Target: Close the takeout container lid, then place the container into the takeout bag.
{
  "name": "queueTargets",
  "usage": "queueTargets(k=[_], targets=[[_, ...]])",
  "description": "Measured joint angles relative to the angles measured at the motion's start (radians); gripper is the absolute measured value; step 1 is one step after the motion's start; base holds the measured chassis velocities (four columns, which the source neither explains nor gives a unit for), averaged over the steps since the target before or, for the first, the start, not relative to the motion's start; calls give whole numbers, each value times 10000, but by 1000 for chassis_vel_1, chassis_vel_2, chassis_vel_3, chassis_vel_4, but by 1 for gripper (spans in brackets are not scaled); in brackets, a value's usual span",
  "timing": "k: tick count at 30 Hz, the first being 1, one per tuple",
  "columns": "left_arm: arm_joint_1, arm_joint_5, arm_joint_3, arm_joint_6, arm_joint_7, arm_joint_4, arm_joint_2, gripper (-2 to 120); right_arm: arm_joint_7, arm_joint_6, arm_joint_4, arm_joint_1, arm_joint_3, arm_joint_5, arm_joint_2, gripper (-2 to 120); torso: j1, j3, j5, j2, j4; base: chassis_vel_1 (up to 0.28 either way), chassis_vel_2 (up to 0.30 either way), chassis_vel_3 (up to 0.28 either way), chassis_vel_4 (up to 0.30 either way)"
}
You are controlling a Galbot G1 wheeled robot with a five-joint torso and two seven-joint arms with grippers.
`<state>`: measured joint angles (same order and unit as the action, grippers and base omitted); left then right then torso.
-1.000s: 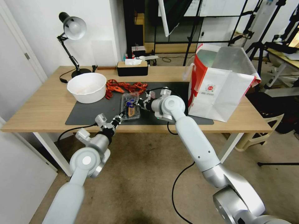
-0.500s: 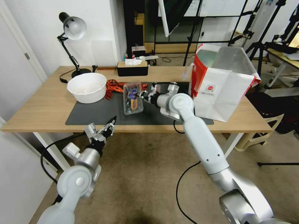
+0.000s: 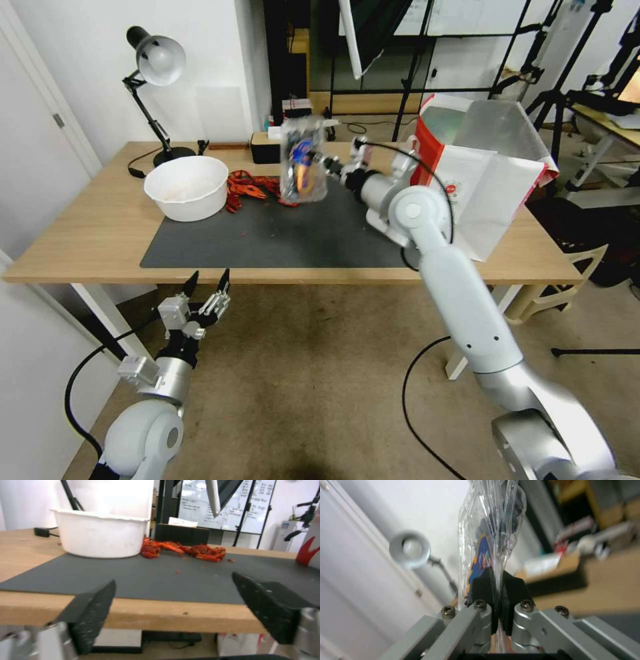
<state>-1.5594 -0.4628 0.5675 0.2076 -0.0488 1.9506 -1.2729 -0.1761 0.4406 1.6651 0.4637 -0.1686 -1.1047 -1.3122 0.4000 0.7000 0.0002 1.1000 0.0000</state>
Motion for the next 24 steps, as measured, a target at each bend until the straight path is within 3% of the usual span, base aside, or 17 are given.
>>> queueTargets(k=[2,8,15,24], targets=[[-85,70,15,90,-1,-121,-74,99,31,-465,253,-154,-192,641,266,0,0,-1,-1,-1,1,0,0,0,0],[-179,66,23,191,-4,-298,-162,100,-274,-1017,585,-560,-832,1625,1099,0,0,0,0,0,0,0,0,0,0],[-171,13,-37,201,-13,-405,-182,100,-741,-1032,612,-538,-1606,2714,1820,0,0,-1,-1,0,-1,0,0,0,0],[9,-137,-199,196,0,-617,-130,100,-1409,-735,854,486,-2687,2867,2514,0,0,-1,-1,-2,-1,0,0,0,0]])
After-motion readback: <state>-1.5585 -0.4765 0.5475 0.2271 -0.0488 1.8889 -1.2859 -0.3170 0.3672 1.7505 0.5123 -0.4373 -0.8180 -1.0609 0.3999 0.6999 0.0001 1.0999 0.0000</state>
